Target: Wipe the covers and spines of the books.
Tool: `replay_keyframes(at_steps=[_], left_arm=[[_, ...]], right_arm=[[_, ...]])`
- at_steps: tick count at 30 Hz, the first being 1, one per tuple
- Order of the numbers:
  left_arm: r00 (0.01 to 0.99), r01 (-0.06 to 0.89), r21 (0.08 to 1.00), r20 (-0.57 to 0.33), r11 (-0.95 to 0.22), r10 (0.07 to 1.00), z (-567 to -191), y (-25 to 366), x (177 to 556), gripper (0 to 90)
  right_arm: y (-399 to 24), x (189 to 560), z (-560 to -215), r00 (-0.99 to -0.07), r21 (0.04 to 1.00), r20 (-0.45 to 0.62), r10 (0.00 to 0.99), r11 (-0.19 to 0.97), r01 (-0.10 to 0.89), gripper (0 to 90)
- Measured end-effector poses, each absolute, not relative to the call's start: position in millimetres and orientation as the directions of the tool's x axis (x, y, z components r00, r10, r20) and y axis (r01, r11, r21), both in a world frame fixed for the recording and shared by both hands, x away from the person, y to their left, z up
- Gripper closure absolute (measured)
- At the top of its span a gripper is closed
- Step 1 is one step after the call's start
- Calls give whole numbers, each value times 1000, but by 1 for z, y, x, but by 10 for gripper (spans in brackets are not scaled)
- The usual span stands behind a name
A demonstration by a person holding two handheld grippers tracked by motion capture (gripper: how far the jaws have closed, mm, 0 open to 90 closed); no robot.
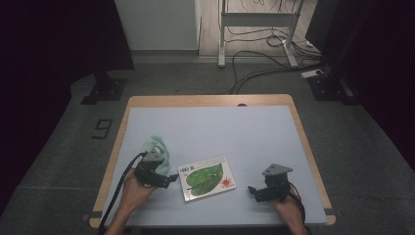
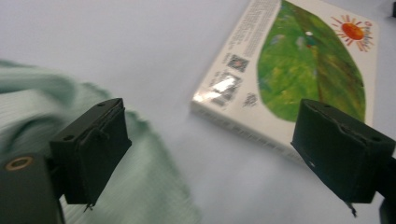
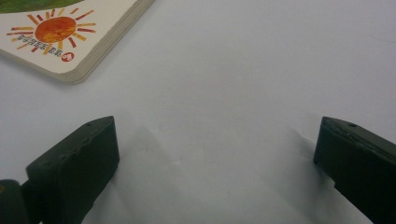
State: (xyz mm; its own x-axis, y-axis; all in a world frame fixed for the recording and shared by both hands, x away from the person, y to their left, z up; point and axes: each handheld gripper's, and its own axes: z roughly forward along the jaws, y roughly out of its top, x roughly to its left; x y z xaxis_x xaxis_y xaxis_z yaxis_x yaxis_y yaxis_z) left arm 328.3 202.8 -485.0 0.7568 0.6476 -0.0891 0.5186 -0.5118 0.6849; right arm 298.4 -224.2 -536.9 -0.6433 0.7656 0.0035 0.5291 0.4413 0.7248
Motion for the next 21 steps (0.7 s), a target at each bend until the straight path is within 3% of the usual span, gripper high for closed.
replay_keyframes(at_steps=[12,18,21], left_arm=[[795,510,632,-86,-584,601,-505,177,328,40],[814,517,597,-121,-613,568,-511,172,322,26],[821,521,589,-147,-618,551,-512,172,319,23]], right_arm=[[-207,293,-533,-705,730,-28,708,497,469,66],[-185,293,-531,-766,735,-7,643,523,432,69],[-174,294,-530,-787,736,-16,617,540,408,115]])
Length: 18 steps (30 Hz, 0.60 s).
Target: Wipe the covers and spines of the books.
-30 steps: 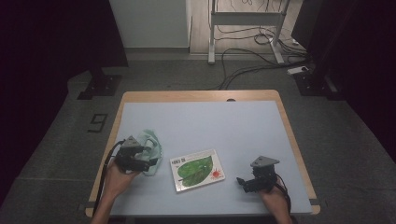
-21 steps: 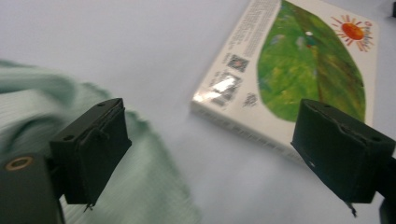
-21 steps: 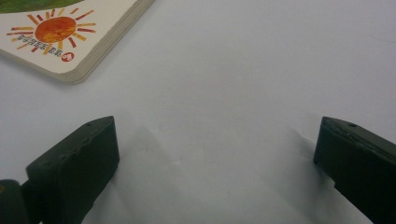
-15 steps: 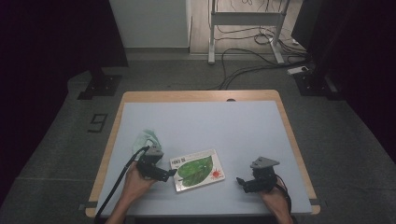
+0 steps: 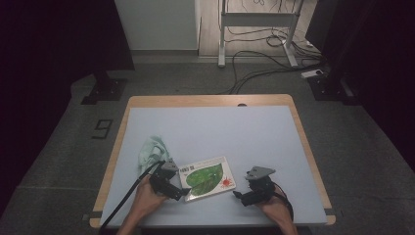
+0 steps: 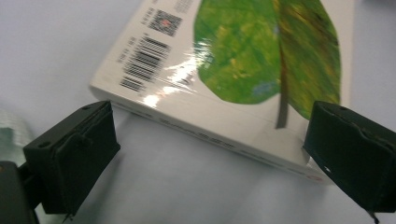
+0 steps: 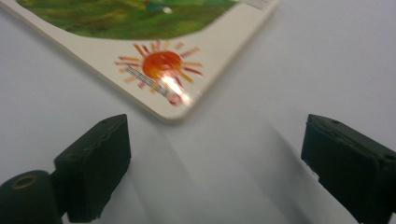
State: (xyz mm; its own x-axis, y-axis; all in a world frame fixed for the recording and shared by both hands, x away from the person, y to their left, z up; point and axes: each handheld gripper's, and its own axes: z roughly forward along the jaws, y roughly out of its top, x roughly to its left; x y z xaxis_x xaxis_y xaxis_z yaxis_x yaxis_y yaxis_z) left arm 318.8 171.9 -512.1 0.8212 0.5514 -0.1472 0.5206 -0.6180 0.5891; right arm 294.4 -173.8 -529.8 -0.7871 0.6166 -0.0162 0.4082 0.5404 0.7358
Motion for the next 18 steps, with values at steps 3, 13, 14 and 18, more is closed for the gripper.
replay_keyframes(at_steps=[3,13,14,18], left_arm=[[826,519,590,-163,-618,539,-513,174,314,19],[812,519,569,-95,-638,576,-515,184,309,8],[809,520,574,-95,-632,579,-515,184,309,3],[802,531,584,-111,-614,587,-516,183,311,0]], right_arm=[[-162,294,-529,-813,737,-22,582,559,380,133],[-148,298,-534,-827,743,16,562,547,386,150],[-148,298,-534,-827,743,17,562,547,387,150],[-147,298,-533,-836,746,44,547,538,392,152]])
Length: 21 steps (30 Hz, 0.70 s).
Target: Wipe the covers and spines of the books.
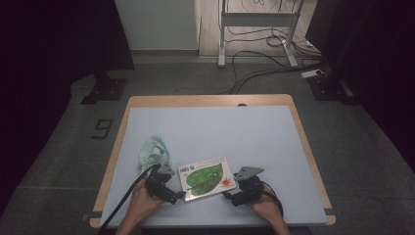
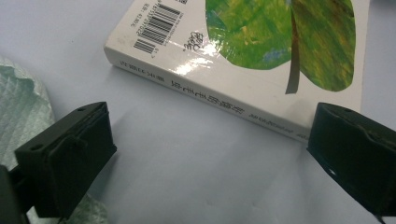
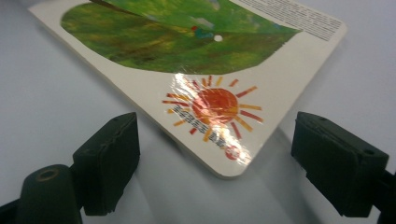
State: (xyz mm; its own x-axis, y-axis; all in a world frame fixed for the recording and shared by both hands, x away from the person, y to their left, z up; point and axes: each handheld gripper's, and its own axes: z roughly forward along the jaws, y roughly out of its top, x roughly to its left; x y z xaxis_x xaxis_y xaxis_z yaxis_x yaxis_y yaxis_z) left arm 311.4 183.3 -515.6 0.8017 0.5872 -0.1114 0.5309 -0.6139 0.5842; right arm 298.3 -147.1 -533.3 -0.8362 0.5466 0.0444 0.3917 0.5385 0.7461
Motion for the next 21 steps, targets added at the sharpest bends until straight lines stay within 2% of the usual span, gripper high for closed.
replay_keyframes(at_steps=[4,9,21], left_arm=[[804,530,586,-120,-613,582,-517,183,312,0],[823,481,529,3,-699,569,-516,183,306,15],[837,451,546,15,-706,547,-518,174,311,0]], right_arm=[[-146,298,-533,-838,747,47,544,538,391,152],[-146,298,-533,-839,748,43,543,539,388,164],[-148,297,-534,-826,743,17,563,546,388,139]])
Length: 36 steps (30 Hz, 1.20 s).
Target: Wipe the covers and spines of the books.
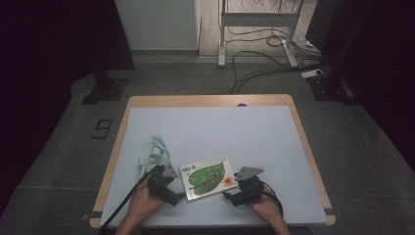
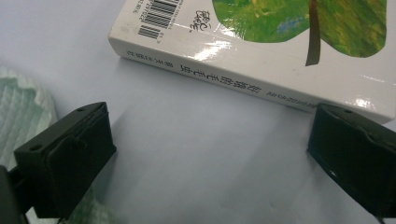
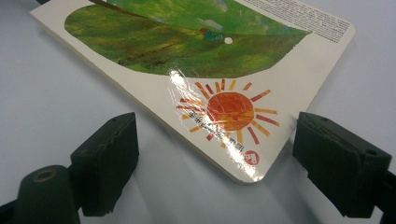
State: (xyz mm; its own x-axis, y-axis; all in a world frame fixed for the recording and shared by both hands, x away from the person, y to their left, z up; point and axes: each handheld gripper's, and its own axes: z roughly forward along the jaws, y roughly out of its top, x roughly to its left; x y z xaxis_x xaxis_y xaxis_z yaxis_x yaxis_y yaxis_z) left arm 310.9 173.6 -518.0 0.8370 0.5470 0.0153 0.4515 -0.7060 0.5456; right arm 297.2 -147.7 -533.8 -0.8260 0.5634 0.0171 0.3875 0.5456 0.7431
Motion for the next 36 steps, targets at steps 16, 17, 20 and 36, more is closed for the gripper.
replay_keyframes(at_steps=[16,17,20,36], left_arm=[[882,380,586,3,-716,471,-522,151,324,0],[884,376,589,2,-715,467,-523,150,324,0],[889,364,600,3,-712,457,-524,147,323,0],[884,364,638,-8,-678,467,-527,138,310,0]], right_arm=[[-170,302,-534,-795,742,24,606,522,421,134],[-172,303,-534,-795,744,31,606,518,423,132],[-174,307,-534,-795,746,47,605,508,431,130],[-177,325,-534,-804,749,66,591,503,431,120]])
